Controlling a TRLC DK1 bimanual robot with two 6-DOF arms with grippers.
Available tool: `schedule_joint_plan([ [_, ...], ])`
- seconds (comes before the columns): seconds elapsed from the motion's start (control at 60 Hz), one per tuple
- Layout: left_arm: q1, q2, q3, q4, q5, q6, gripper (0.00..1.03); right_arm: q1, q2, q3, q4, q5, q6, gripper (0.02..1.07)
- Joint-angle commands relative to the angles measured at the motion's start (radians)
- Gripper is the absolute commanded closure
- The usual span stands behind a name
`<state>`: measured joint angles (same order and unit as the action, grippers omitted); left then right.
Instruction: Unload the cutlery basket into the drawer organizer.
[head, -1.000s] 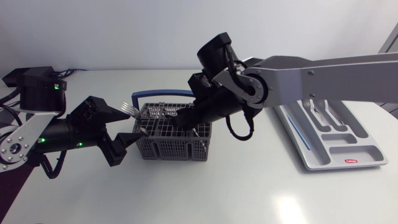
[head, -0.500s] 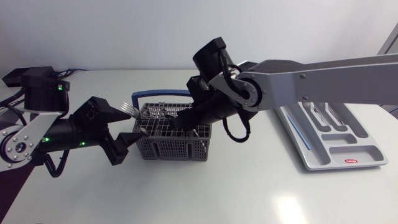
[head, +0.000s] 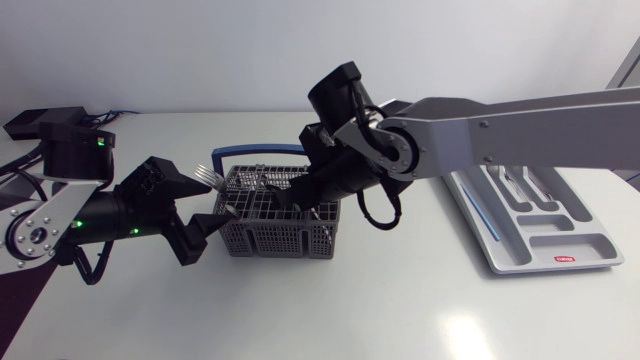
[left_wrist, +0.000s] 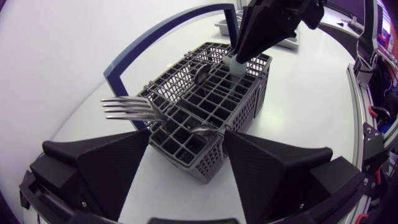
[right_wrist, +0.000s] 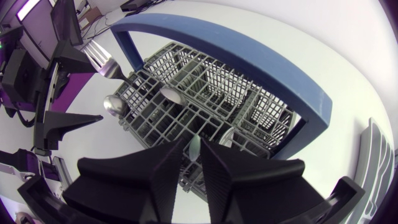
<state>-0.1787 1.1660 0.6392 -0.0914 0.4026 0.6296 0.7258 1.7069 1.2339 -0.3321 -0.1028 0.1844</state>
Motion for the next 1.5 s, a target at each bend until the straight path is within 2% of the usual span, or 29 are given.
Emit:
schedule_joint_plan([
  [0.0,0.001,0.017,-0.021,0.012,0.004,0.016,0.05,0.009,0.034,-0.013,0.007,0.002,0.030,0.83],
  [0.05,-0.001,0.021,-0.023,0.015,0.004,0.015,0.05,0.007,0.039,-0.013,0.007,0.002,0.032,0.88],
  [0.133,-0.005,0.027,-0.023,0.019,0.004,0.013,0.05,0.009,0.043,-0.013,0.004,0.002,0.032,0.89],
  [0.167,-0.007,0.029,-0.024,0.022,0.004,0.012,0.05,0.009,0.043,-0.013,0.004,0.002,0.032,0.93],
  [0.367,-0.011,0.029,-0.024,0.025,0.004,0.007,0.05,0.011,0.031,-0.017,0.008,-0.008,0.029,1.01],
  [0.733,-0.022,0.031,-0.026,0.028,0.005,-0.002,0.05,0.004,-0.012,-0.024,0.010,-0.028,0.023,1.01],
  [0.9,-0.035,0.031,-0.032,0.028,0.004,-0.007,0.05,-0.020,-0.038,-0.007,0.002,-0.087,0.024,1.01],
  [1.1,-0.036,0.024,-0.032,0.022,0.004,-0.007,0.05,-0.058,-0.050,0.036,-0.058,-0.136,0.006,1.01],
  [1.333,-0.039,0.018,-0.033,0.015,0.004,-0.007,0.05,-0.132,-0.027,0.136,-0.188,-0.270,-0.023,1.01],
  [1.483,-0.041,0.012,-0.032,0.009,0.004,-0.007,0.05,-0.126,-0.033,0.164,-0.246,-0.282,-0.046,1.01],
])
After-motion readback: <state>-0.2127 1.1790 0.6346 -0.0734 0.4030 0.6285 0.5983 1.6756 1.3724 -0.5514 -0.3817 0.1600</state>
